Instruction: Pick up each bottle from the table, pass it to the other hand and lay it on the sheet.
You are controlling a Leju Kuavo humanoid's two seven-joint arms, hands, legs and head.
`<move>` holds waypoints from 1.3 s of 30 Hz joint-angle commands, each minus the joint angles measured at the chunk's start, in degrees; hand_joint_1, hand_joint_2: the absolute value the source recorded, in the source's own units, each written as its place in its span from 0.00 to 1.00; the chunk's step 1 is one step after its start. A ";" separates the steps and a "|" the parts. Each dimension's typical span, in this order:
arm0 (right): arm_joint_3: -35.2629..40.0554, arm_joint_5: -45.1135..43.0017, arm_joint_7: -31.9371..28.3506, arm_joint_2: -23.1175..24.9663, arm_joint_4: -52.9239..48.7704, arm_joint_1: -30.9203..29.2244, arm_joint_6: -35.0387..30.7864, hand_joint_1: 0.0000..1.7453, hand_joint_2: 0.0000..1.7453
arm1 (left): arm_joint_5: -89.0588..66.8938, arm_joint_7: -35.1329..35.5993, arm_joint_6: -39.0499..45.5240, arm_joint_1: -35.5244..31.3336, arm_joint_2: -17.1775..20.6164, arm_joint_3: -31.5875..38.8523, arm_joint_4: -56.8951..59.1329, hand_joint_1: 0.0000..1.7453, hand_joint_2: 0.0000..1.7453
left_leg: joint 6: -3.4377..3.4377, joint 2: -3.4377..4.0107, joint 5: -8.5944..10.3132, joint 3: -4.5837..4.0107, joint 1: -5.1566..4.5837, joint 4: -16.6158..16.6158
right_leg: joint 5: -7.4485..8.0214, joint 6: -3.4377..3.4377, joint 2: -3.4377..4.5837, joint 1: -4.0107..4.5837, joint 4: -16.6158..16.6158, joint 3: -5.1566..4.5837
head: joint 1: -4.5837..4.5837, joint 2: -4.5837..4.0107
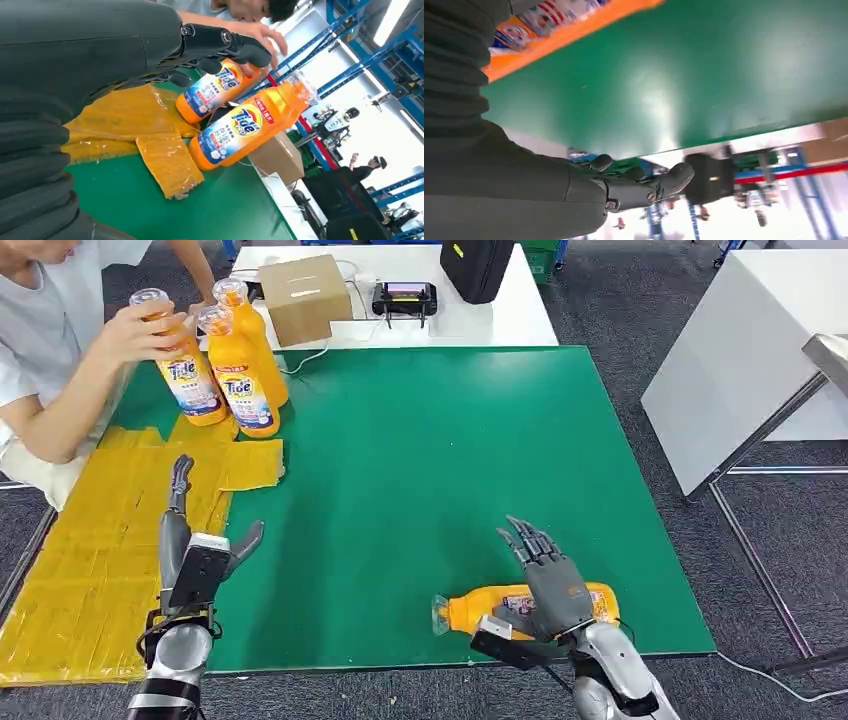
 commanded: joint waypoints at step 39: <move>11.06 -11.91 -9.17 -3.67 -2.85 -2.27 6.96 0.00 1.00 | 2.59 -2.53 1.07 -4.64 -0.20 -0.66 7.78 0.00 1.00 | -0.08 -0.06 -0.12 0.26 0.08 0.00 | -0.10 -0.10 0.22 0.04 -0.06 0.30 | 0.00 0.00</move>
